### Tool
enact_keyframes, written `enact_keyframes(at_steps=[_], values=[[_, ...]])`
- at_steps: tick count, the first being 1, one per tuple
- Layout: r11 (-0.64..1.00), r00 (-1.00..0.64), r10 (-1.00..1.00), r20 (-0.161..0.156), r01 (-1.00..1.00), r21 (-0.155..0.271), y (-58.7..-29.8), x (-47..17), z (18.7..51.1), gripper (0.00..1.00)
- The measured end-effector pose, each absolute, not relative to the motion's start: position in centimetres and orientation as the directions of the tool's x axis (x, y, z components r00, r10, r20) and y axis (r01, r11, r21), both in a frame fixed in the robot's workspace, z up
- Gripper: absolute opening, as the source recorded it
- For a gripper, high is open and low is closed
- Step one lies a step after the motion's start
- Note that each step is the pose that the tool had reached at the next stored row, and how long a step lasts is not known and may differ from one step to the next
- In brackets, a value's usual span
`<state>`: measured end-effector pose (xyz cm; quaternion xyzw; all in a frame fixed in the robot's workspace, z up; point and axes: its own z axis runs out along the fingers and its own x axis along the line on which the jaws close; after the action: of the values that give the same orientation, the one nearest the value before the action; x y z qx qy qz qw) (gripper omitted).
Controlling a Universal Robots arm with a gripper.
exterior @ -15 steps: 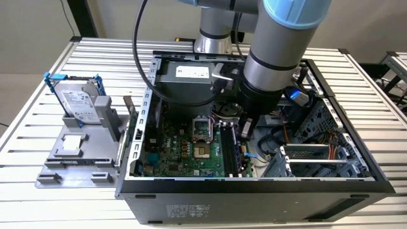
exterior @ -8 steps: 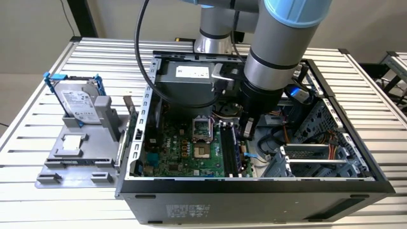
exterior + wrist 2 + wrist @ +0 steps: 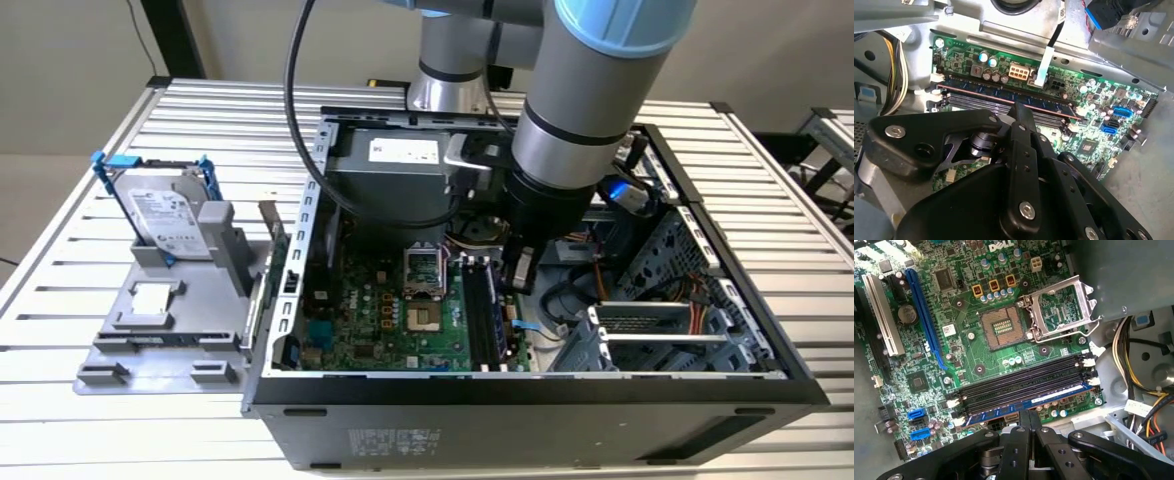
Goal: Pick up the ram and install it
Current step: 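Press down the ram until it locks into place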
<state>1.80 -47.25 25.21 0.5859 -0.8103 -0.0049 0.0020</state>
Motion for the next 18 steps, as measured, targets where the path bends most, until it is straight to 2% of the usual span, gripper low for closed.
enact_keyframes(at_steps=[18], values=[[0.114, -0.114, -0.994, -0.003, -0.993, 0.011, -47.25, 1.8, 25.16, 0.0]])
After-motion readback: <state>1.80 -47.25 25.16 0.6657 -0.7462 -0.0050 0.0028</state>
